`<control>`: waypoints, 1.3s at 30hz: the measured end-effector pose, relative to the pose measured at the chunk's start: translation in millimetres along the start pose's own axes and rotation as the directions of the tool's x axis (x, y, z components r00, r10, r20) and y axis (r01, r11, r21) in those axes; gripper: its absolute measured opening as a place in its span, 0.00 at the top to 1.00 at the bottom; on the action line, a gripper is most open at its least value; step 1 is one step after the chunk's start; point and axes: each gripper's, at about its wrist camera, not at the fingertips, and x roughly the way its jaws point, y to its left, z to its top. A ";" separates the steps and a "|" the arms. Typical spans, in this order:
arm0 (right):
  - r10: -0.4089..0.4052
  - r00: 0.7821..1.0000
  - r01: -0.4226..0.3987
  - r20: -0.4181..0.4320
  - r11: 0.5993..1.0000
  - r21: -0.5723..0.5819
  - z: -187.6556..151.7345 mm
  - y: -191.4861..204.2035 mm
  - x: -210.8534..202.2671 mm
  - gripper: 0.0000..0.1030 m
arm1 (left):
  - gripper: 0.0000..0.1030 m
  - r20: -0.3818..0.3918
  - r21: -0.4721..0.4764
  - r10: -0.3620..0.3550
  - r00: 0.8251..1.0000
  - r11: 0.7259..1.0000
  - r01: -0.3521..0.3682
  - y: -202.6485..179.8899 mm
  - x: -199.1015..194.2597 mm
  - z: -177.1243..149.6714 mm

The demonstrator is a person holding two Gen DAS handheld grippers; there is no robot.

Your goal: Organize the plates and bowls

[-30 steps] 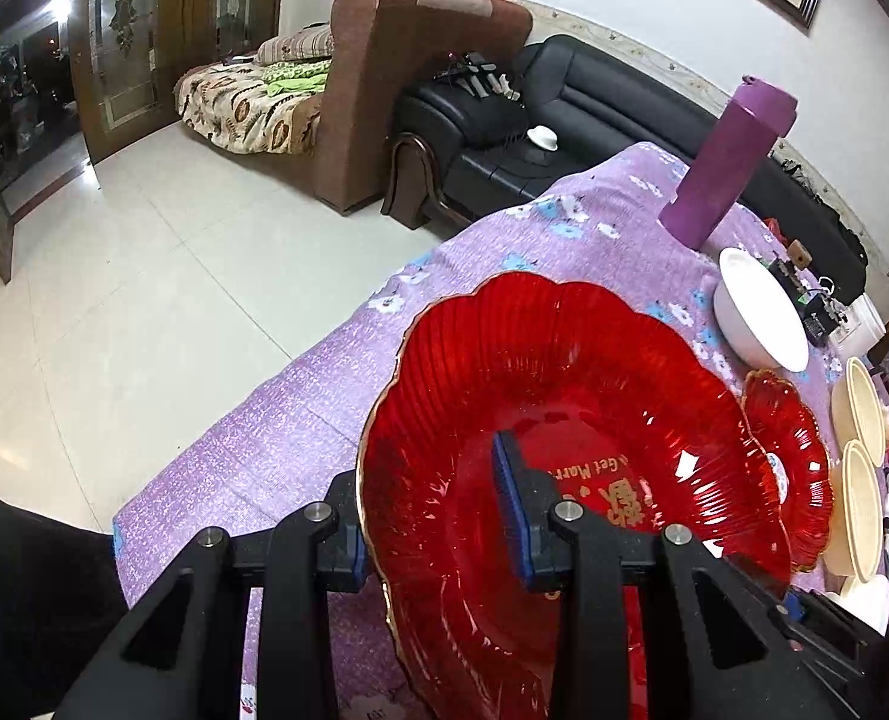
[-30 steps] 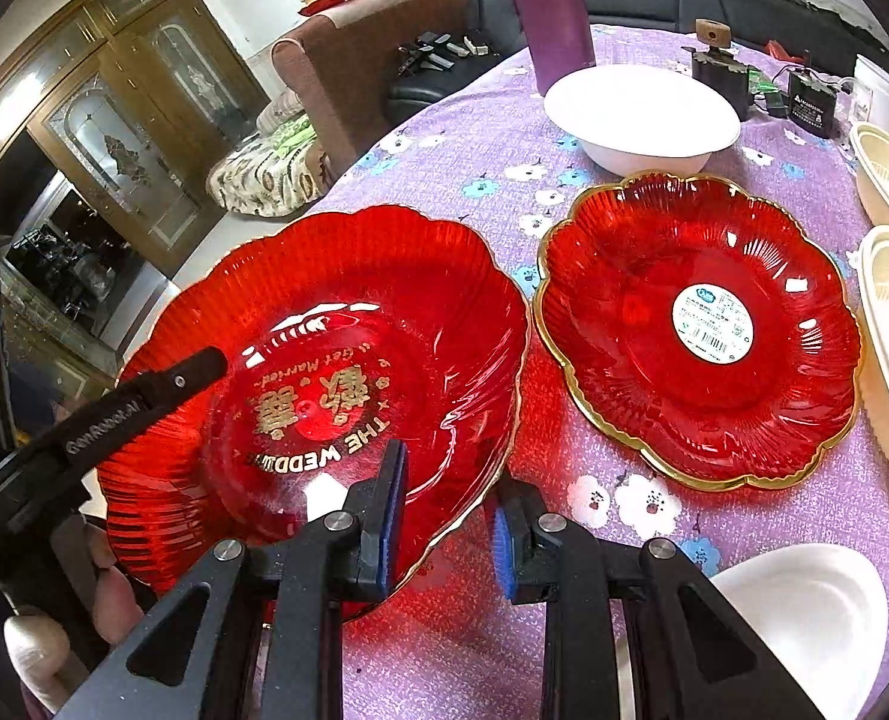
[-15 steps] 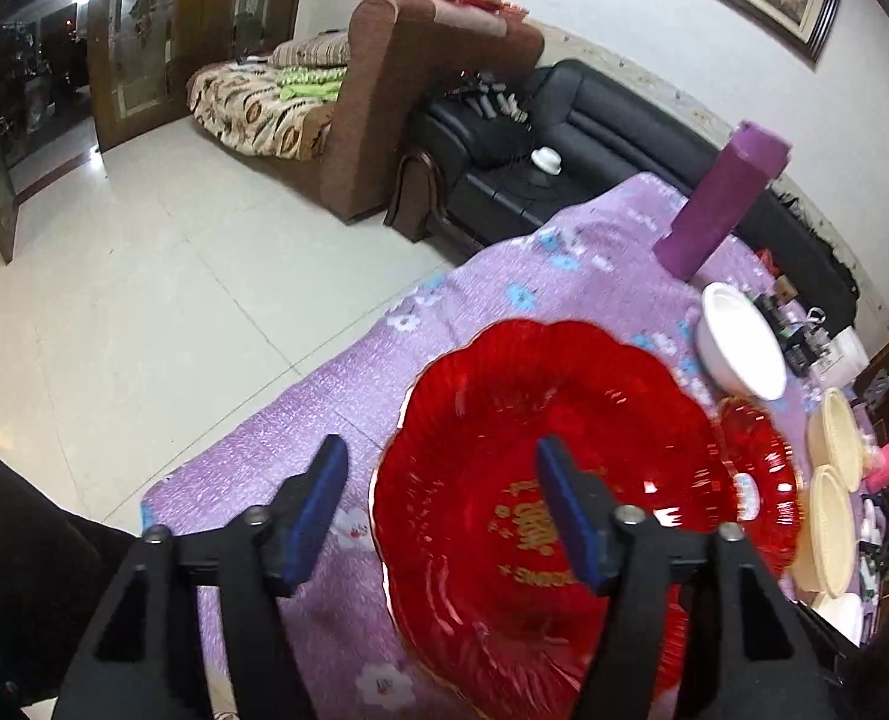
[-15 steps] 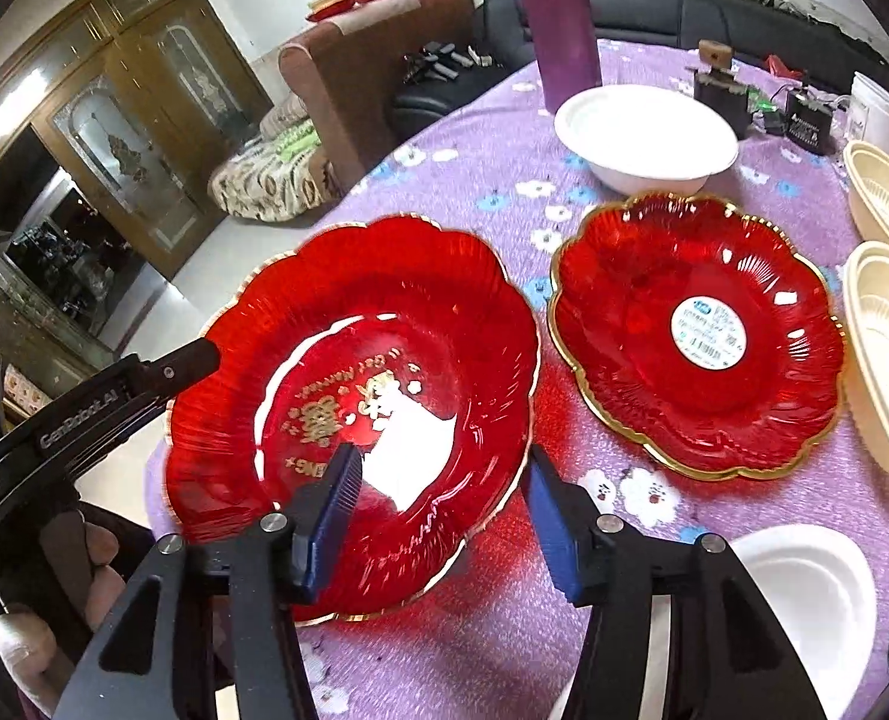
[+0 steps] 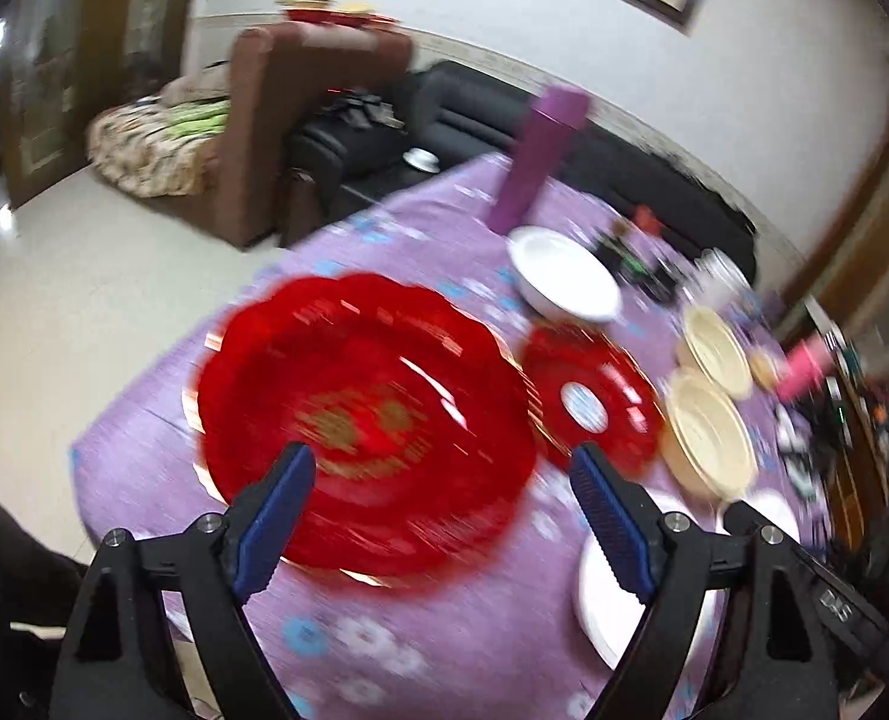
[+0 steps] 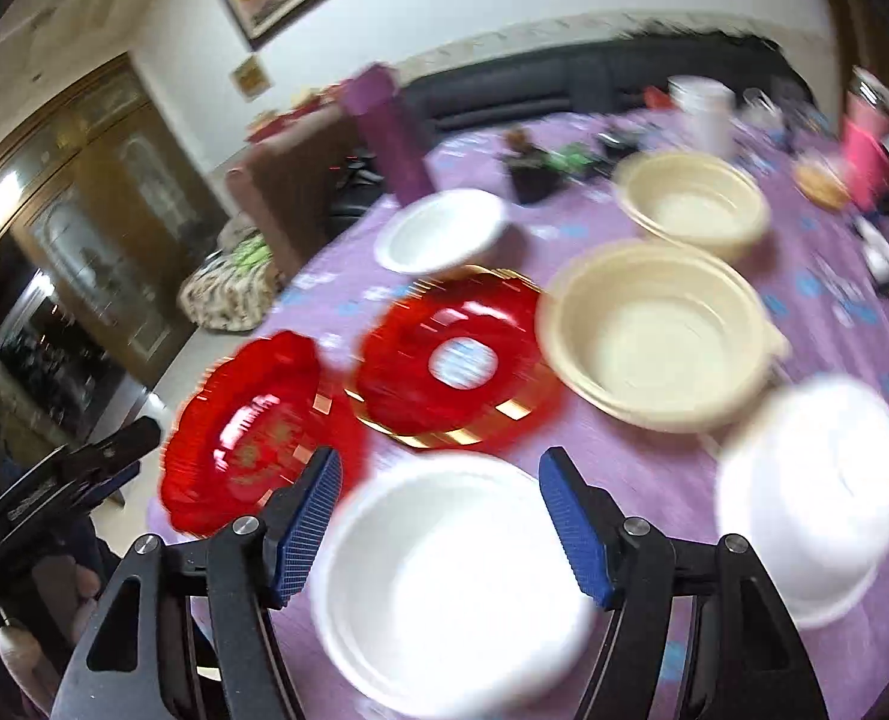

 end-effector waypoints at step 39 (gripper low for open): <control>0.075 0.988 -0.061 -0.137 0.992 0.106 -50.9 -61.9 23.0 0.75 | 0.77 -0.331 0.210 -0.045 0.943 0.970 0.120 -102.8 83.2 -78.4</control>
